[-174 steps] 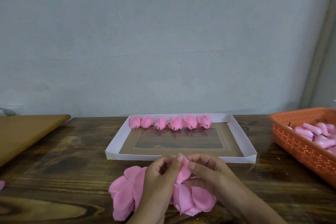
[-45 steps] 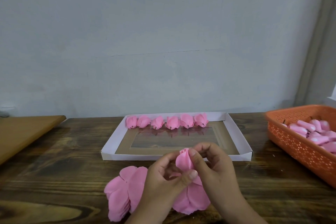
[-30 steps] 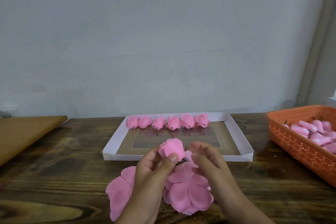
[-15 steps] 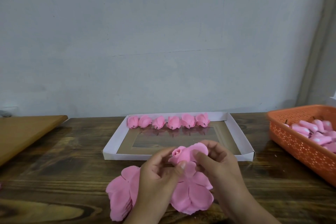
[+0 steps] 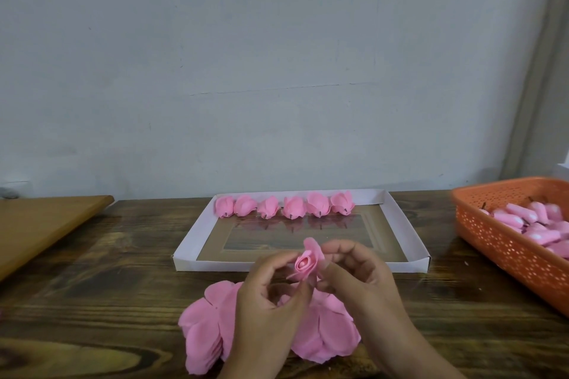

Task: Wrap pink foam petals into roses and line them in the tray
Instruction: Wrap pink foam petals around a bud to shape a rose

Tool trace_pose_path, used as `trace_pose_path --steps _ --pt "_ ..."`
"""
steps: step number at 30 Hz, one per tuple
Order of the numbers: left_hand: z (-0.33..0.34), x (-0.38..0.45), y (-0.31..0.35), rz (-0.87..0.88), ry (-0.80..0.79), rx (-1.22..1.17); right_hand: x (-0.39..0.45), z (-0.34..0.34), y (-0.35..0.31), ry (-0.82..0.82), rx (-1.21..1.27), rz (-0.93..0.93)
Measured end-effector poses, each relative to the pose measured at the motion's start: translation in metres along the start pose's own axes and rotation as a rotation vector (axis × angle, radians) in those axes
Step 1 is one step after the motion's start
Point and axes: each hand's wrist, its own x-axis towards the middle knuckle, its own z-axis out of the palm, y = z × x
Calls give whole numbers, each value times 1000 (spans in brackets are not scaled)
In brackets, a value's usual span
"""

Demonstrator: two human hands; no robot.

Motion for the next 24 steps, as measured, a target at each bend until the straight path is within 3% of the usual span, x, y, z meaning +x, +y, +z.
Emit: trace_pose_path --steps 14,24 --pt "3 0 0 69 26 11 -1 3 13 -84 -172 -79" --pt "2 -2 0 -54 72 -44 1 2 15 -69 -173 -119"
